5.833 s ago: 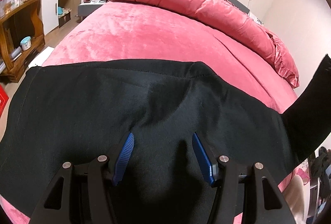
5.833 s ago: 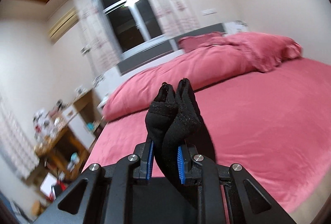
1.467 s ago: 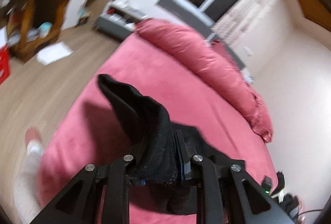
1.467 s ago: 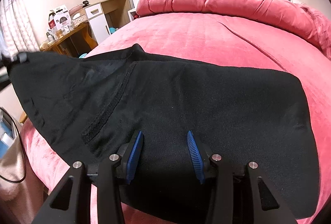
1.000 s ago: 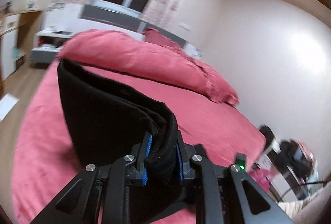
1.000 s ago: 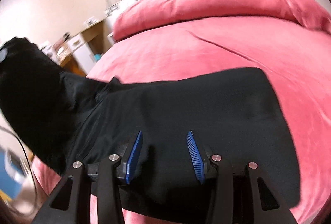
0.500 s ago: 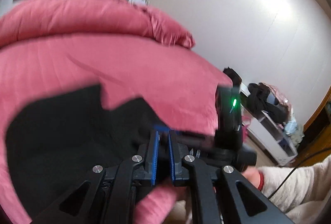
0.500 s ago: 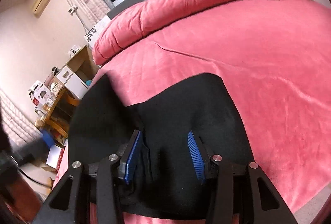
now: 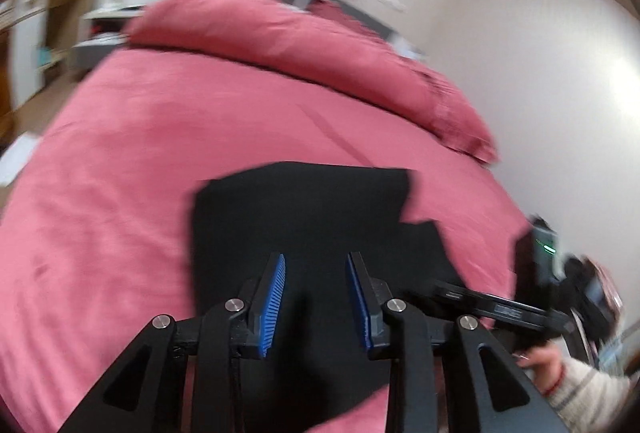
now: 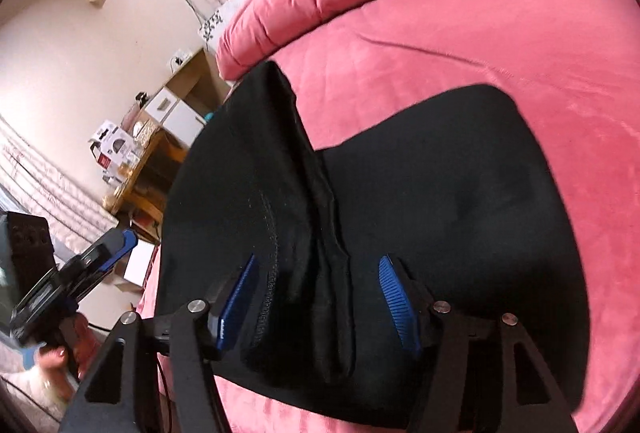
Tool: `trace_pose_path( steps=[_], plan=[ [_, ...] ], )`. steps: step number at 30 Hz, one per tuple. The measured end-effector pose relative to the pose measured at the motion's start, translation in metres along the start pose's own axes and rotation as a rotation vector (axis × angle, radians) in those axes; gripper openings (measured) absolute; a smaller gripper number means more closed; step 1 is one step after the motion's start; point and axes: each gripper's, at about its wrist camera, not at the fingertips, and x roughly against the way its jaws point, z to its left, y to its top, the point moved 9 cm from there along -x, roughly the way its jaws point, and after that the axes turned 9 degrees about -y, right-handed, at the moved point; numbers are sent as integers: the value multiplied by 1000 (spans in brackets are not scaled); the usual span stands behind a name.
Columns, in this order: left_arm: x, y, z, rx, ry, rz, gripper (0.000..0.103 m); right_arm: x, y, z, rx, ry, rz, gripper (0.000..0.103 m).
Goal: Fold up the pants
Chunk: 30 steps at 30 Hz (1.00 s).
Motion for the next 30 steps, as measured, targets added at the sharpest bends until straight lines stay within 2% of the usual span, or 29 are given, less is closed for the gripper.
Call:
trace_pose_path(
  steps=[3,5,6,7,9,10,12,13,18,20,23,26,27,29,30],
  plan=[
    [6,-10,39,77,85,-4,33,-11,0,8,5,34,34,64],
    [5,-19,60,105,107,27,36,-20,-2,18,5,72,63,64],
    [-1,-28,65,118,110,69,36,-24,-2,20,14,58,68,58],
    [-4,-36,67,114,114,89,36,-28,-3,22,34,21,71,38],
    [-9,-42,61,75,122,96,36,-33,-6,27,58,-13,92,29],
    [-10,-43,54,36,126,96,36,-31,-4,29,55,-12,80,19],
    [-10,-40,43,-25,139,92,36,-18,1,37,61,5,40,12],
    [-10,-39,37,-57,144,87,36,-4,6,42,79,7,-2,12],
    [-16,-32,-2,-132,72,69,36,56,27,49,88,24,-142,11],
    [-18,-28,-22,-181,45,65,36,84,40,44,101,-6,-201,11],
    [-29,-30,-51,-257,9,94,36,107,47,29,104,-64,-240,11],
    [-56,-48,-72,-319,-30,198,39,111,46,-2,76,-153,-235,10],
    [-65,-56,-77,-354,-19,224,39,107,42,-15,56,-172,-214,10],
    [-77,-68,-80,-419,23,252,39,91,32,-50,23,-242,-151,3],
    [-80,-71,-81,-438,34,260,39,84,27,-60,9,-262,-131,3]
  ],
)
